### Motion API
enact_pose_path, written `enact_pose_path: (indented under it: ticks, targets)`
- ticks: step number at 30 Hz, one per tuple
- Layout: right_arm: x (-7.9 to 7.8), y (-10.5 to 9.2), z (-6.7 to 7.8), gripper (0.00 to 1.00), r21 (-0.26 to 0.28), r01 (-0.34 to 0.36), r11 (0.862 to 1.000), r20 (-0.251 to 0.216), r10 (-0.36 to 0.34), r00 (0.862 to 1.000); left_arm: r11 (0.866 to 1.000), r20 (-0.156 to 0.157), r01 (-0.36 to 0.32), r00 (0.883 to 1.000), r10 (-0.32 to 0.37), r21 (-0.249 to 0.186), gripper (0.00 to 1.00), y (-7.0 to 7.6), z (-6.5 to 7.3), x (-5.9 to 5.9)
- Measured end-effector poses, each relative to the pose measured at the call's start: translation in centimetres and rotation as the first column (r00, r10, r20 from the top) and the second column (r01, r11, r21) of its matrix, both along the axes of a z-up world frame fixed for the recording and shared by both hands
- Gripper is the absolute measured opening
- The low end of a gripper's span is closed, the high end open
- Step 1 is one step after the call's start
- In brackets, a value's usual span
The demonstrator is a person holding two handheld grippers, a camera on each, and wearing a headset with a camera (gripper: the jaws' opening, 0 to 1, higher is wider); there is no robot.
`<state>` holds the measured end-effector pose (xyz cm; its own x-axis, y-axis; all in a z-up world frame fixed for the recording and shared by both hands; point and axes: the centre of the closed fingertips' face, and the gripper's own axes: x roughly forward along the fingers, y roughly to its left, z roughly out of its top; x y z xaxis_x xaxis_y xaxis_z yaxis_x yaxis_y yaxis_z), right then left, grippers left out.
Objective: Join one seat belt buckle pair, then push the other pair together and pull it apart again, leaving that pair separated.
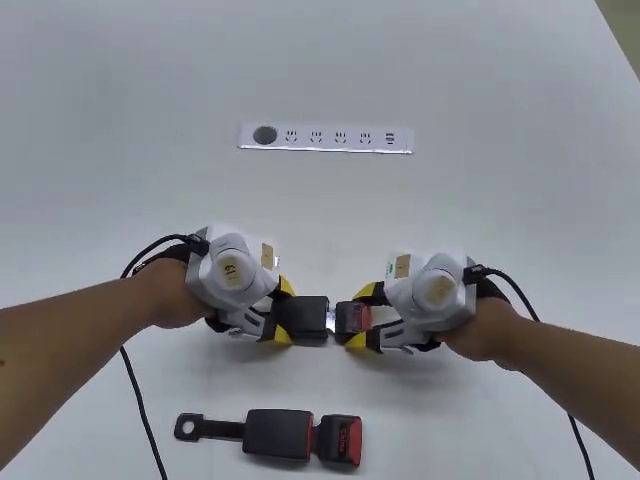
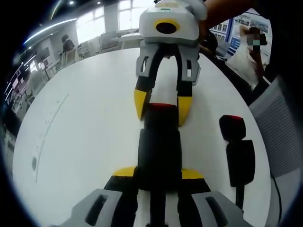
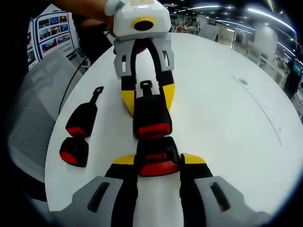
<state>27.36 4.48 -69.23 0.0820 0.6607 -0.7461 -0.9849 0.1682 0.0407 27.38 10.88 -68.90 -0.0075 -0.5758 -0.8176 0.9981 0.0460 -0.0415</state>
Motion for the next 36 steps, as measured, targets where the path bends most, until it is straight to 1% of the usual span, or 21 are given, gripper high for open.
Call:
enact_pose_path:
  ticks: [4,10,17,22,36]
  targets:
    - [0.09,0.16,-0.10,0.31,-0.016,-0.012,1.000,0.001,0.012,1.000,1.000,-0.002,0.012,1.000,-0.012,0.003,0.32,0.02,-0.08,-0.03]
    - [0.07,0.27,-0.07,0.31,-0.026,-0.020,0.999,0.003,0.020,1.000,1.000,-0.002,0.023,1.000,-0.023,0.016,0.32,0.11,-0.28,0.05]
    - [0.05,0.32,0.03,0.32,-0.021,-0.016,1.000,0.001,0.016,1.000,1.000,-0.004,0.027,1.000,-0.027,0.015,0.32,0.13,-0.31,0.04]
    - [0.12,0.46,-0.10,0.32,-0.022,-0.021,1.000,0.001,0.021,1.000,0.999,-0.004,0.037,0.999,-0.037,0.026,0.32,0.11,-0.34,0.02]
    - [0.10,0.42,-0.14,0.32,-0.022,-0.030,0.999,0.001,0.030,1.000,0.998,-0.002,0.043,0.999,-0.043,0.036,0.33,-0.08,-0.04,-0.20]
